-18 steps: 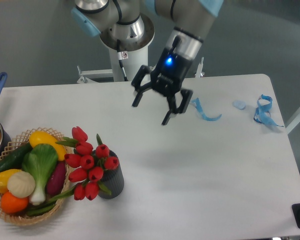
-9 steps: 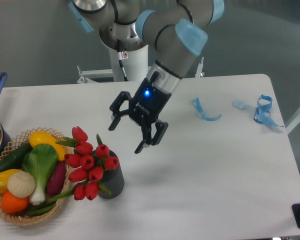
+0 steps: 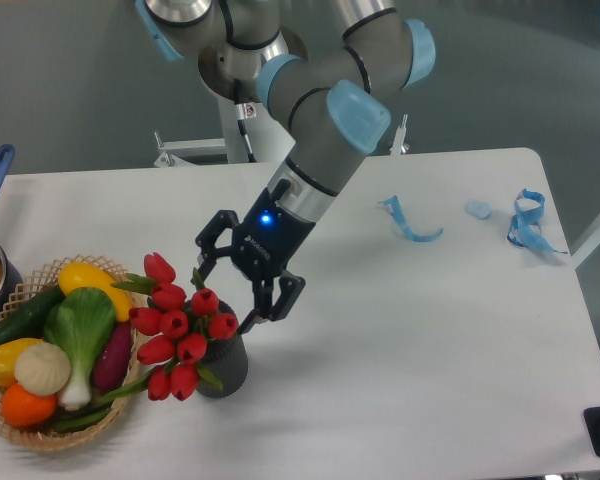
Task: Pick up the flowers from the vase
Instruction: 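Move the open gripper down to the tulip stems above the grey vase, then close the gripper around the tulip stems at the vase mouth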
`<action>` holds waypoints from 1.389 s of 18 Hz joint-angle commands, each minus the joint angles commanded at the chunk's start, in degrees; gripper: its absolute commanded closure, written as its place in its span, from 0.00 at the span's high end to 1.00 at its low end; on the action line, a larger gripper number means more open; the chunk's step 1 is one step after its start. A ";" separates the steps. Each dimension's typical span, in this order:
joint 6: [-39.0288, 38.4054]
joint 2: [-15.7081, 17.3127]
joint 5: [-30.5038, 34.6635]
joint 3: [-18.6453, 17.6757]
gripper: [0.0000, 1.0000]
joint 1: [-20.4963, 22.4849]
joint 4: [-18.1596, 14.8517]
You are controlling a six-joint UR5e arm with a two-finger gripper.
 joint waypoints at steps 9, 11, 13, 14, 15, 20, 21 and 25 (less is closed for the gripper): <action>0.00 -2.37 0.00 1.23 1.00 -0.88 0.18; 0.09 -2.81 -0.09 1.93 1.00 -1.32 0.18; 0.00 -3.08 -0.09 2.55 1.00 -1.67 0.26; 0.00 -3.16 -0.17 2.72 0.99 -1.67 0.26; 0.00 -3.17 -0.09 2.81 0.86 -1.67 0.35; 0.09 -3.52 0.00 2.81 0.54 -1.67 0.44; 0.09 -3.43 0.00 2.81 0.45 -1.67 0.44; 0.09 -2.99 -0.44 3.25 0.44 -1.41 0.35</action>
